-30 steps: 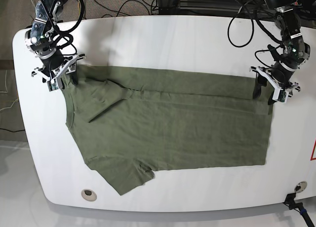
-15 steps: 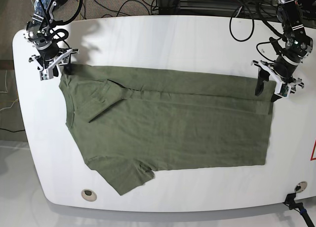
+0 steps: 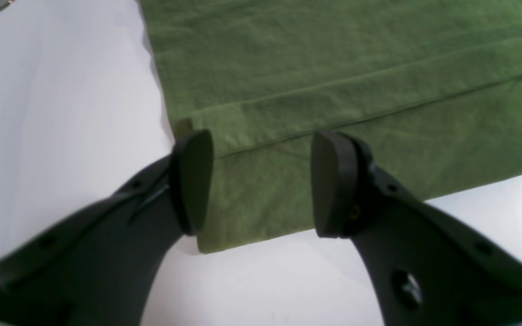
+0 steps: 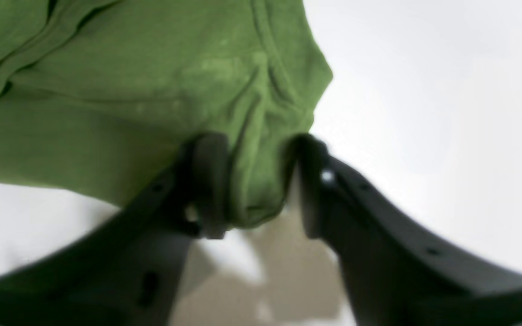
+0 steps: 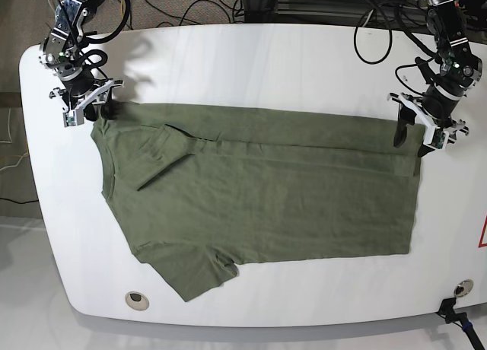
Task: Fold the T-shirt properly
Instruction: 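Lower the folded edge onto the shirt body with both grippers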
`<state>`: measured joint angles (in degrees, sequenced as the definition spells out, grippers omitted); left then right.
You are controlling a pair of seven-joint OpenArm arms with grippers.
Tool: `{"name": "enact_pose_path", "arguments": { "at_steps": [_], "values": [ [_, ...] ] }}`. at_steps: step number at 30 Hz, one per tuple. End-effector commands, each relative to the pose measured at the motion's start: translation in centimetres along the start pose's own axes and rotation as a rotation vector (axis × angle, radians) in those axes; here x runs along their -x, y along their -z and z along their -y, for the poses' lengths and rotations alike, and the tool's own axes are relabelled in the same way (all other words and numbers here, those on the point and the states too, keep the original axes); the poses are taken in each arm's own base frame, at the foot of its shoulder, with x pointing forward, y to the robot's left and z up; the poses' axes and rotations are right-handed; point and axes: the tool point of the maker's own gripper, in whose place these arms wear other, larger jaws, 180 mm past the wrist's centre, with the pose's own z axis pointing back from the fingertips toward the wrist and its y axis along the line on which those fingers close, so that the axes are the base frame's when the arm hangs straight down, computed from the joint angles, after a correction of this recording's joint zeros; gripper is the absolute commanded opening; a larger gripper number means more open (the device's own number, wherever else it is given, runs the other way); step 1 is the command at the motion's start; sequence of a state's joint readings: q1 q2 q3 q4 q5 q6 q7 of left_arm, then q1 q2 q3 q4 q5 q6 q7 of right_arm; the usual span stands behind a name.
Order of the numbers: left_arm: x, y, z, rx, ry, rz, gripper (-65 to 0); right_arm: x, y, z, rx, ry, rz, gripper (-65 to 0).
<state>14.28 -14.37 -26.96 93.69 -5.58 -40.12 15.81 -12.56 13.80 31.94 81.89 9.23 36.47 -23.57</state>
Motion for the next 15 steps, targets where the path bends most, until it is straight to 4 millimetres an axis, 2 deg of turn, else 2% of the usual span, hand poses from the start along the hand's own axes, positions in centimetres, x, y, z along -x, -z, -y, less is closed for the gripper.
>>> {"name": "enact_pose_path", "arguments": {
  "at_steps": [1,3,4,7,8,12,15],
  "values": [
    [-1.4,-0.1,-0.7,-0.010,0.009,0.045,-32.8,-0.7,-0.2,0.4,0.002,-0.016,0.014,-51.7],
    [-1.4,-0.1,-0.7,-0.010,0.009,0.045,-32.8,-0.7,-0.1,0.3,-0.001,-0.013,0.015,-63.9],
    [-1.4,-0.1,-0.7,-0.010,0.007,0.044,-32.8,-0.6,-0.1,0.2,-0.003,-0.009,0.015,-65.0],
    [0.0,0.0,-1.1,-0.018,-0.014,-0.005,-32.8,-0.4,0.1,-0.4,-0.009,0.005,0.016,-65.0],
    [0.9,-0.3,-2.0,-0.043,-0.034,-0.033,-32.8,-0.3,0.1,-0.5,-0.011,0.006,0.014,-65.0],
    [2.0,0.0,-4.6,-0.104,-0.097,-0.068,-32.8,-0.3,0.2,-0.6,-0.013,0.007,0.014,-65.0],
    [3.1,0.6,-4.9,-0.105,-0.137,-0.090,-32.6,-0.3,0.2,-0.7,-0.015,0.008,0.013,-65.0]
  ]
}}
